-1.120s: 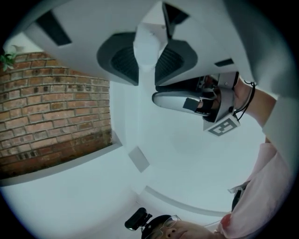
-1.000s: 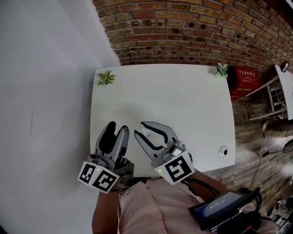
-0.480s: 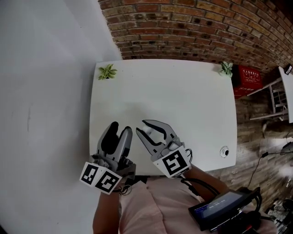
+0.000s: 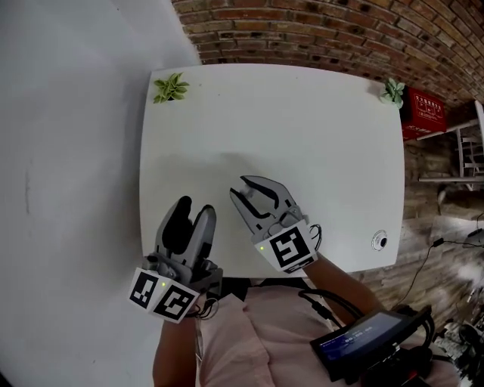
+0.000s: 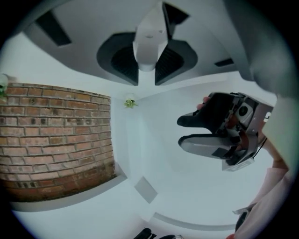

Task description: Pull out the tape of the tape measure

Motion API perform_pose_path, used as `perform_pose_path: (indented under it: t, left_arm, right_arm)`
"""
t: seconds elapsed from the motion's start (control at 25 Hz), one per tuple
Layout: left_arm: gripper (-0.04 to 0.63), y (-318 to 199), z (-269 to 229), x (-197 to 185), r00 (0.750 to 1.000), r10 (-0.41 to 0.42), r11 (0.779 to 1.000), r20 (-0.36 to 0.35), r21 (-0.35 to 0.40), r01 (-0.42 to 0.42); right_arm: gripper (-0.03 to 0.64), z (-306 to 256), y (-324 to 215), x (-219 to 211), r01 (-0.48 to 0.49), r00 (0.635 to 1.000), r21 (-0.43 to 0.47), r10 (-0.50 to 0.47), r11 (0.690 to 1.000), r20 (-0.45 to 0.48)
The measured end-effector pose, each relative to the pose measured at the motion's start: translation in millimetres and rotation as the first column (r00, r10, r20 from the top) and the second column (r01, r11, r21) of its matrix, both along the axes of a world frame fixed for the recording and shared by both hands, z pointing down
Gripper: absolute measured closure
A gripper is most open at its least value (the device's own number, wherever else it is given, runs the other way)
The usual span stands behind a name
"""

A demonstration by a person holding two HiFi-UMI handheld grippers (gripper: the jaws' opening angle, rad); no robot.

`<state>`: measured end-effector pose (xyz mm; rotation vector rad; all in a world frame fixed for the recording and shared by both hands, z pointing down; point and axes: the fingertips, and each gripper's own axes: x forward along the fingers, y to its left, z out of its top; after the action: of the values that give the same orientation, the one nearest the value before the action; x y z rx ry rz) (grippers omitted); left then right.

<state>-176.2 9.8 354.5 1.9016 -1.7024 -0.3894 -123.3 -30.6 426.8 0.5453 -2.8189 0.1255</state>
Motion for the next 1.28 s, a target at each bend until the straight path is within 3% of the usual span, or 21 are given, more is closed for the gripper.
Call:
perform_pose_path:
  t: [0.36,0.72,0.76,0.8,0.88,1.16,1.28]
  left_arm:
    - [0.356,-3,8,17,1.0,0.02,1.0,0.013,-0.01,-0.02]
    - [0.356,-11,15,41,0.998,0.063,0.998,0.009,-0.013,-0.063]
    - [0.356,-12,16,44,0.998,0.069,0.998,0.009,-0.015,-0.069]
    - [0.356,-13,19,46,0.997,0.075,0.997,0.008,-0.018,-0.075]
    - [0.356,-14,25,50,0.996,0.089,0.996,0.008,-0.02,-0.089]
    - [0.355,-15,34,57,0.994,0.11,0.994,0.013,-0.024,-0.11]
    - [0.354,-14,37,59,0.994,0.113,0.993,0.014,-0.026,-0.113]
  right_arm:
    - [0.502,18,7,31,0.02,1.0,0.039,-0.02,0.999,-0.012]
    - [0.517,49,20,99,-0.087,0.994,-0.01,0.086,0.996,-0.064]
    - [0.536,55,20,105,-0.103,0.992,-0.011,0.102,0.995,-0.076]
    - [0.606,61,19,108,-0.119,0.989,-0.012,0.117,0.993,-0.087]
    - [0.604,72,17,110,-0.134,0.987,-0.028,0.131,0.991,-0.098]
    - [0.424,95,19,113,-0.094,0.979,-0.086,0.076,0.992,-0.19]
    - [0.41,107,19,115,-0.106,0.962,-0.117,0.072,0.987,-0.264]
